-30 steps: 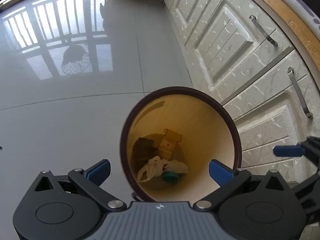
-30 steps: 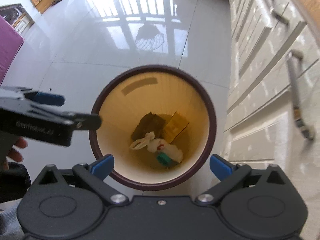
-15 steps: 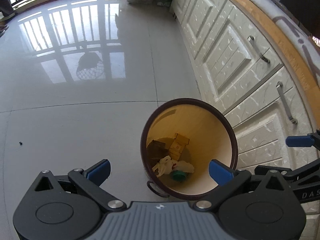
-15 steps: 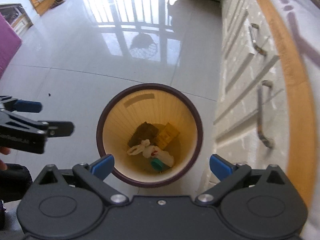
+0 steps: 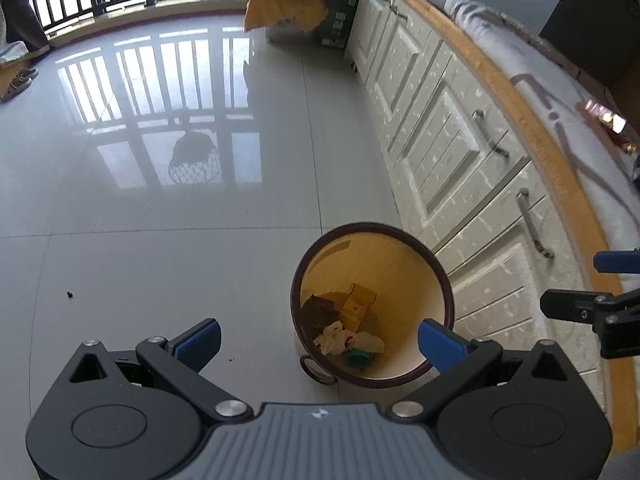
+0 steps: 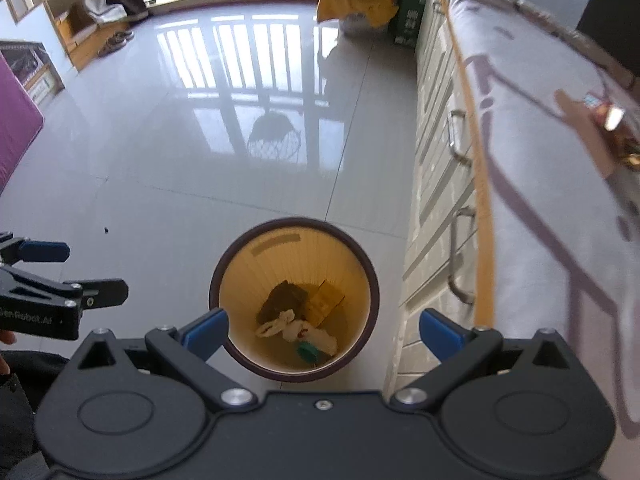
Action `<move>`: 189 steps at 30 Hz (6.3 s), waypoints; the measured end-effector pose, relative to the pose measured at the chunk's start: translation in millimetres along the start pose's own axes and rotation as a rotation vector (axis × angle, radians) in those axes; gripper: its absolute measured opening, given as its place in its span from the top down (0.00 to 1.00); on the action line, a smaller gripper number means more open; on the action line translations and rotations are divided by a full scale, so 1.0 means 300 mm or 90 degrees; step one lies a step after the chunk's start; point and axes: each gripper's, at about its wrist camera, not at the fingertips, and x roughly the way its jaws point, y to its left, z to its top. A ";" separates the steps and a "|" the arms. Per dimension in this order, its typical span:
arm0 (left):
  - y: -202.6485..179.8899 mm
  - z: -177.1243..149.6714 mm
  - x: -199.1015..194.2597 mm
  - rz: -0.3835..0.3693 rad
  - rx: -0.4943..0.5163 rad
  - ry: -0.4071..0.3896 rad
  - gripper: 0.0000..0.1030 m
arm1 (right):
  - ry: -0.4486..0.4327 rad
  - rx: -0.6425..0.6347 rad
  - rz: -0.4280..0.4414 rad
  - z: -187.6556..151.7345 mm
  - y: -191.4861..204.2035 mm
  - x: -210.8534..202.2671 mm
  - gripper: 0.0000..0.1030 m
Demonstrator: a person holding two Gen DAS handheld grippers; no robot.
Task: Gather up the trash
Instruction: 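Move both open tools back from the bin toward the trash on the bench, then grasp the clear plastic bag with the left tool while the right tool grasps the blue-white wrapper, then carry the clear bag and blue-white wrapper in both tools over the yellow bin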
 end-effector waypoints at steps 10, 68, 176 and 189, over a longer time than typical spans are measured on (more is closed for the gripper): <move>-0.052 -0.037 -0.178 -0.006 0.015 -0.057 0.00 | -0.060 0.026 -0.009 -0.081 -0.032 -0.162 0.00; -0.930 -0.161 -0.345 -0.235 0.237 -0.222 0.00 | -0.385 0.281 -0.356 -0.871 -0.660 -0.633 0.00; -1.198 -0.050 -0.389 -0.256 0.400 -0.172 0.97 | -0.393 0.295 -0.229 -0.794 -0.705 -0.696 0.99; -1.067 -0.061 -0.442 -0.293 0.330 -0.220 0.98 | -0.385 0.284 -0.205 -0.686 -0.603 -0.713 0.99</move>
